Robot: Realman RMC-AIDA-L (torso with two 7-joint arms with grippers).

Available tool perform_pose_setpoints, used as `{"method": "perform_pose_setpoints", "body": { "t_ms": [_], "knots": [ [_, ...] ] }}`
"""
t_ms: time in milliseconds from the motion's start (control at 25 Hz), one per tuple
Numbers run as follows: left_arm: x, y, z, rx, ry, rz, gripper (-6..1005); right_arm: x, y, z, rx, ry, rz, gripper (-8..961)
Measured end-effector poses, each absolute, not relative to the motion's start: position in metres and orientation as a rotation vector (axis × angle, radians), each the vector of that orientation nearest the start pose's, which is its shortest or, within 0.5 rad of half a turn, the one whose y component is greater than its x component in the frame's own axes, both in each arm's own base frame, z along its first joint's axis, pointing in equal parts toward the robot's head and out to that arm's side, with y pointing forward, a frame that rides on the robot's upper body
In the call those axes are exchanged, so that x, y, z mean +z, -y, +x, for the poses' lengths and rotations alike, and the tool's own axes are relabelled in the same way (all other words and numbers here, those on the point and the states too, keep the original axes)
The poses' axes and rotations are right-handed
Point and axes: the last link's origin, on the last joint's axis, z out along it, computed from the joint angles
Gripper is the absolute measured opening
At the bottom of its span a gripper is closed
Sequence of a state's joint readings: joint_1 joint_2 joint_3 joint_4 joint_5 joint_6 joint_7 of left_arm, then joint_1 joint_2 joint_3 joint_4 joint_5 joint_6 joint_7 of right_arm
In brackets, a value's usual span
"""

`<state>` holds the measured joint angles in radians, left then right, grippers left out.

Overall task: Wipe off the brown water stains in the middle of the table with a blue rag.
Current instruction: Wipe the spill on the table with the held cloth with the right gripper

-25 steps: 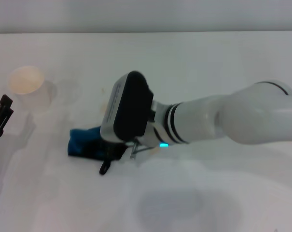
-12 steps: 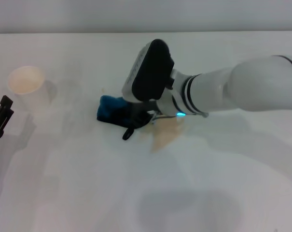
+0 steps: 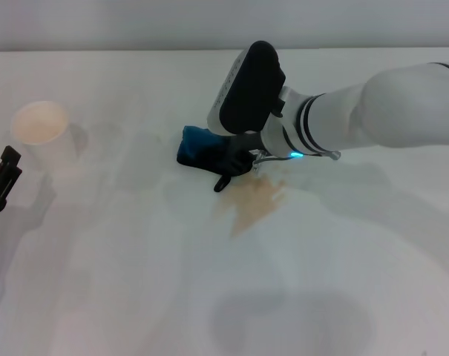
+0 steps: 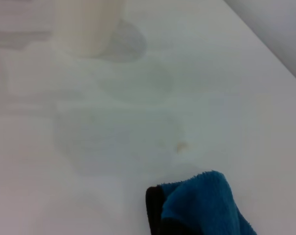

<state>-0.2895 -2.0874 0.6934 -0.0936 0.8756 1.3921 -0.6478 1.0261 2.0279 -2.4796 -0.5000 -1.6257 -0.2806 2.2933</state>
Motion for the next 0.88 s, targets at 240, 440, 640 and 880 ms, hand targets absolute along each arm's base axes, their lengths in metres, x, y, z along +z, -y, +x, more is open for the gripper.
{"method": "perform_pose_setpoints", "body": {
  "t_ms": [240,440,640,880],
  "knots": [
    [-0.021,-0.244,-0.371,-0.966,0.967,-1.518,877,-0.153,-0.402,0.159,-0.229,-0.257,-2.622,102],
    [-0.021,-0.244,-0.371,-0.975,0.978,-1.512,877,-0.168,-0.377,0.144,-0.206,-0.223,-2.732,102],
    [-0.02,-0.244,-0.371,-0.975,0.976,-1.512,877,-0.18,-0.35,0.132,-0.238,-0.189,-2.868,102],
    [-0.019,-0.245,-0.372,-0.975,0.972,-1.511,877,-0.183,-0.333,0.124,-0.307,-0.114,-2.962,102]
  ]
}}
